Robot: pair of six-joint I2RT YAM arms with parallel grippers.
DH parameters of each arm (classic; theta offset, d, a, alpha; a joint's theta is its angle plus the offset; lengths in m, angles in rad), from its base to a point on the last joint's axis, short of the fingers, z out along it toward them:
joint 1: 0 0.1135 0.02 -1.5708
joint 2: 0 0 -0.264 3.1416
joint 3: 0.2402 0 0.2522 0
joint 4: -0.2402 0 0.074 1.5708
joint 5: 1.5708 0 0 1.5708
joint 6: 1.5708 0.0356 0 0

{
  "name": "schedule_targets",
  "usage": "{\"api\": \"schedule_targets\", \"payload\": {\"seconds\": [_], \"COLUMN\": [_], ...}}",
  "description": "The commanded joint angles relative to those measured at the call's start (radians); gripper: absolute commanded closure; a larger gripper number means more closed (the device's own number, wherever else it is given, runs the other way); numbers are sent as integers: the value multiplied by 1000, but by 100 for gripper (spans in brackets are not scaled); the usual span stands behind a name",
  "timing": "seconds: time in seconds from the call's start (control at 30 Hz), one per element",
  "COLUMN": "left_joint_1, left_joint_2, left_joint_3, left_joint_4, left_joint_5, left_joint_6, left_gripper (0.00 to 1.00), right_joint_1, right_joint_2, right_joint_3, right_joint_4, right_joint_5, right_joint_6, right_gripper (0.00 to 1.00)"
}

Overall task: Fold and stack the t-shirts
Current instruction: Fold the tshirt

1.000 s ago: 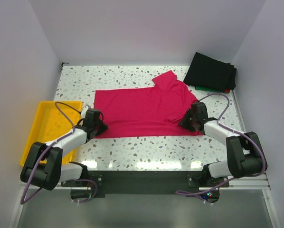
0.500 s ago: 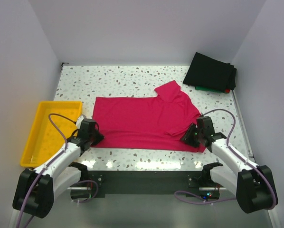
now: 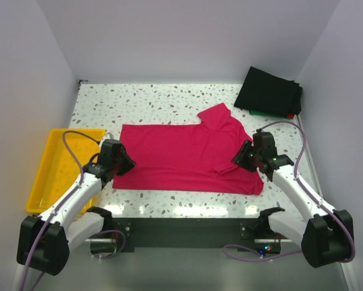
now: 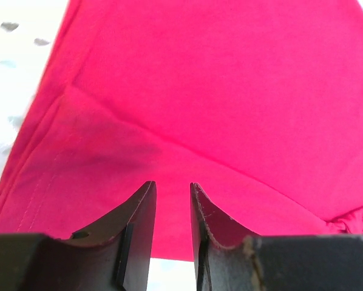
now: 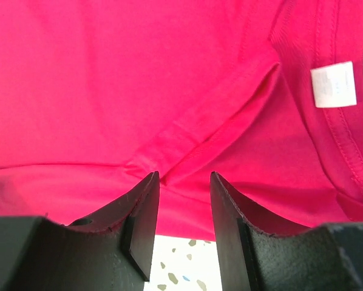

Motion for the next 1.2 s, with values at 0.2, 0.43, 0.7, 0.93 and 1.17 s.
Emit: {"api": "schedule_targets", "payload": {"seconds": [0.2,0.43,0.7,0.93,1.17], "left_joint_1": [-1,-1,-1,-1,-1], "left_joint_2": [12,9,6,9,37], "left_joint_3": [71,71,71,71,66], "left_joint_4": [10,23,23,31,52], "left_joint_5": [61,83,83,83,106], "left_joint_6": [63,74,81,81,83], "left_gripper": [66,66,66,67,67], "right_joint_1": [12,13,13,16,21], "right_joint_2": [81,182,271,327,360], "right_joint_3": [-50,-62,-26,4,68], "right_joint_4": [72,162,230,271,265], "right_joint_5": [52,55,52,36,33], "right_joint_6": [2,0,8,26,26], "right_gripper": [57,57,58,79,78]}}
